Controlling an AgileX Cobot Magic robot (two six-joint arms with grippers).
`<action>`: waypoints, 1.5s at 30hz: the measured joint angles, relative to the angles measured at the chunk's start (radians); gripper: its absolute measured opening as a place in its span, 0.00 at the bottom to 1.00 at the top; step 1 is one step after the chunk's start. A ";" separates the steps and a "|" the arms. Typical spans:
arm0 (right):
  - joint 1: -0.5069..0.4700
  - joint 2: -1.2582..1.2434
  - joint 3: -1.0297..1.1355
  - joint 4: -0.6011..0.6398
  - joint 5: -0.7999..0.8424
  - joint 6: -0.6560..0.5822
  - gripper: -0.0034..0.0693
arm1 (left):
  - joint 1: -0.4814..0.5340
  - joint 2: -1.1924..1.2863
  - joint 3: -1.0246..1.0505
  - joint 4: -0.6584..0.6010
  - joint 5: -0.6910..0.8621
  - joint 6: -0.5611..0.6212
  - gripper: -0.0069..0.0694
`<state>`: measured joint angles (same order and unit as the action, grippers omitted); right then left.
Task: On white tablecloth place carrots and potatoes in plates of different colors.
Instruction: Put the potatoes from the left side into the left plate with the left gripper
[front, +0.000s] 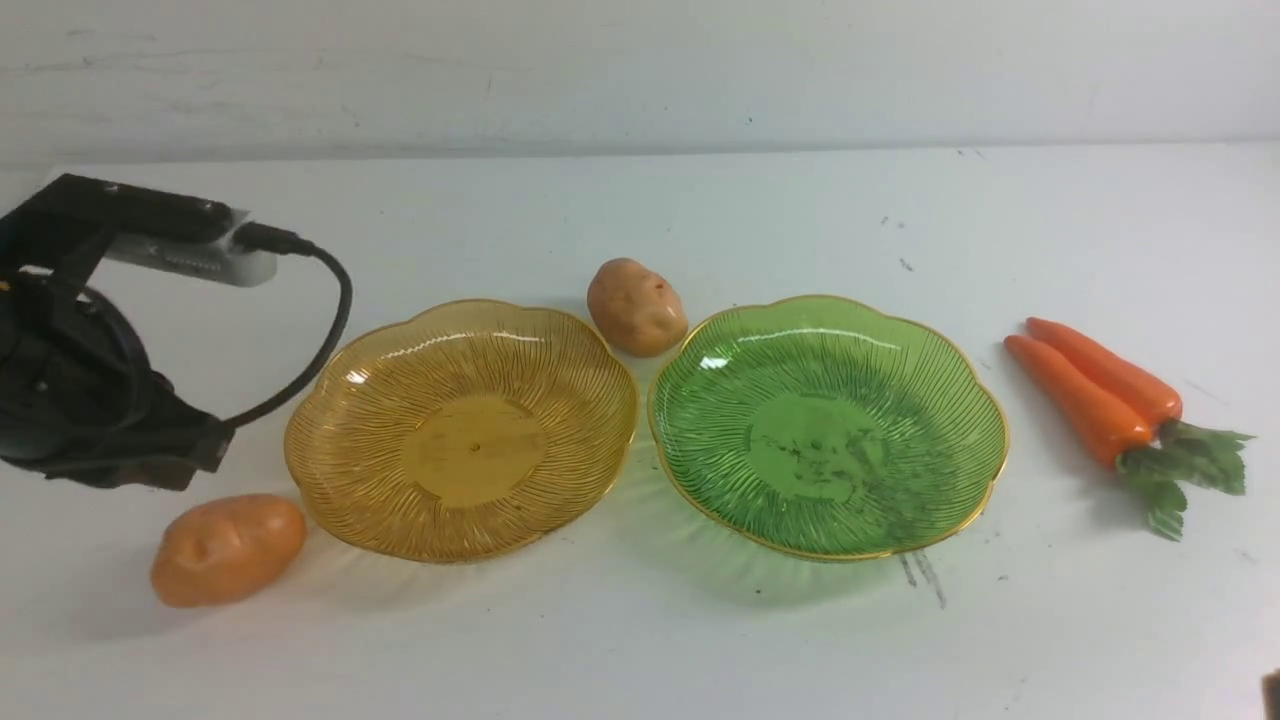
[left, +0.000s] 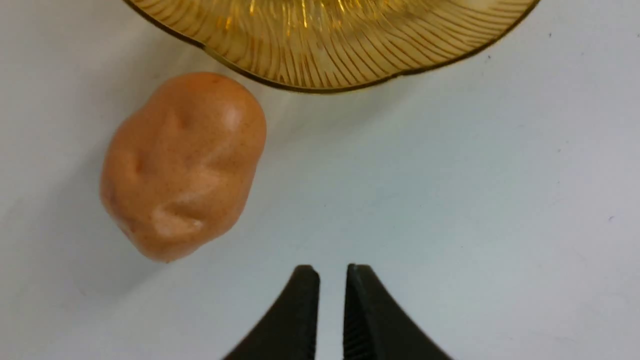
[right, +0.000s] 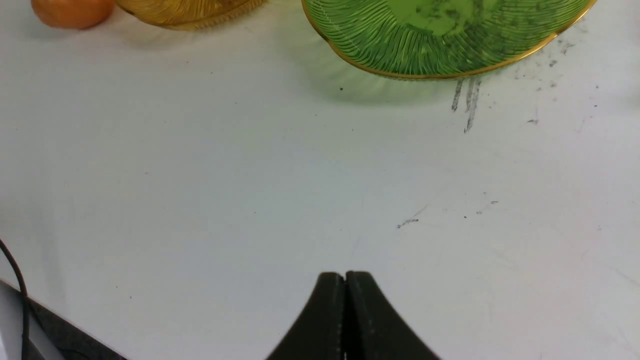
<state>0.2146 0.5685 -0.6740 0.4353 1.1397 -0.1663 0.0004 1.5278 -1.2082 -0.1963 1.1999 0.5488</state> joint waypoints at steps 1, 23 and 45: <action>0.000 0.000 0.000 0.002 0.000 -0.001 0.03 | 0.000 0.018 0.000 0.004 -0.004 0.013 0.29; 0.000 0.000 0.000 0.005 0.006 -0.022 0.03 | 0.000 0.296 -0.005 0.184 -0.240 0.098 0.98; 0.000 0.000 0.000 0.045 -0.008 -0.042 0.03 | -0.144 0.292 -0.311 0.012 -0.161 -0.215 0.65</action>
<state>0.2146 0.5685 -0.6740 0.4802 1.1316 -0.2081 -0.1436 1.8199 -1.5189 -0.1842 1.0392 0.3334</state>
